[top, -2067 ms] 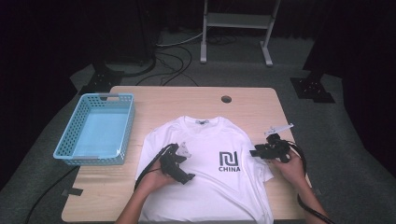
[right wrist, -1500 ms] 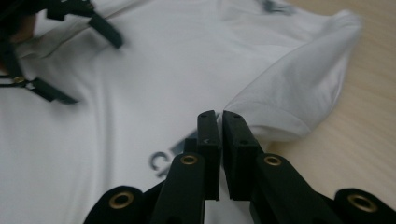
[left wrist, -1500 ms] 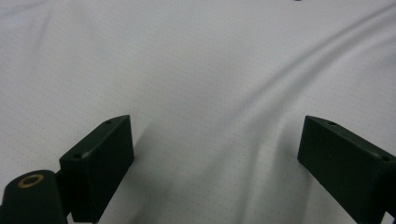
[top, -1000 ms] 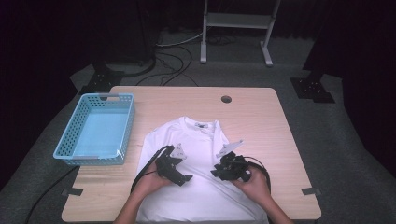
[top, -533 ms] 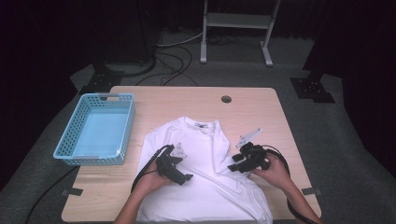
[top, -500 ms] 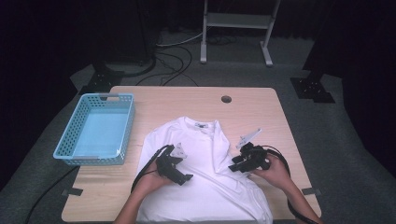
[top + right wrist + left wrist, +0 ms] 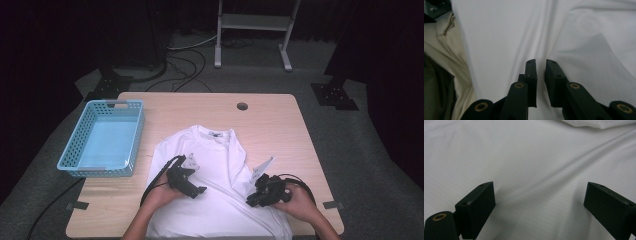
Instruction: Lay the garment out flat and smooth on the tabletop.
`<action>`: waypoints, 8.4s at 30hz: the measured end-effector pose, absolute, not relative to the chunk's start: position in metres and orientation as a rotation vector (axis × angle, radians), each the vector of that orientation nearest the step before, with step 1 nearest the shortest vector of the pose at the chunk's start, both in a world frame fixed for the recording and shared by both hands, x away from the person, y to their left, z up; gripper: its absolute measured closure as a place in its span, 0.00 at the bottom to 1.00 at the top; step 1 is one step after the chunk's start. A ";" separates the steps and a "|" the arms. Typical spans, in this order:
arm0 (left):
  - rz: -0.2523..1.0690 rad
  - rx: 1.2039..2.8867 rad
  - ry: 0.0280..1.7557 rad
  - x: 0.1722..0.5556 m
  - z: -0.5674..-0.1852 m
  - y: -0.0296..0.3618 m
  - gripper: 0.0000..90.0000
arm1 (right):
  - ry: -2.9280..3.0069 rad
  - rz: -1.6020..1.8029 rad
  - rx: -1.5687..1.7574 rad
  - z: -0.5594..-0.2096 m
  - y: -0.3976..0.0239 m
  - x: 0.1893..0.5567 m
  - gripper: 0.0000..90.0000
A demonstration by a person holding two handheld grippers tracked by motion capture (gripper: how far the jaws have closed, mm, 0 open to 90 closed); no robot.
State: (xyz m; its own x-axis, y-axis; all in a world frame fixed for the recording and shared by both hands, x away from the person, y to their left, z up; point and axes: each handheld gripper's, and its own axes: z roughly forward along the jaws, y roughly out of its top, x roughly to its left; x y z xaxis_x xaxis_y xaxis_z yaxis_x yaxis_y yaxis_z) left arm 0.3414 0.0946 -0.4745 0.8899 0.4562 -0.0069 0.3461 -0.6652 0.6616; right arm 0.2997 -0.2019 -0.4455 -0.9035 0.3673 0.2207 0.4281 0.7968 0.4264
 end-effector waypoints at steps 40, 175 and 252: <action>0.192 2.357 0.592 0.346 -0.474 0.095 0.10 | -3.028 -0.705 -1.058 -0.451 -0.261 0.357 0.99; 0.206 2.437 0.675 0.348 -0.468 0.079 0.08 | -3.045 -0.956 -0.940 -0.467 -0.339 0.329 0.26; 0.147 2.492 0.459 0.324 -0.410 0.052 0.98 | -3.037 -1.005 -0.843 -0.471 -0.301 0.313 0.20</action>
State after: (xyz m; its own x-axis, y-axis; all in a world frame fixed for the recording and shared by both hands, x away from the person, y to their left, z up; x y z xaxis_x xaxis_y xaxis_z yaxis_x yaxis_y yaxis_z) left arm 0.3241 0.0517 -0.4105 0.9343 0.3564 0.0009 0.2907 -0.7636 0.5766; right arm 0.3128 -0.3007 -0.4707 -0.8573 0.5148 0.0014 0.4140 0.6879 0.5962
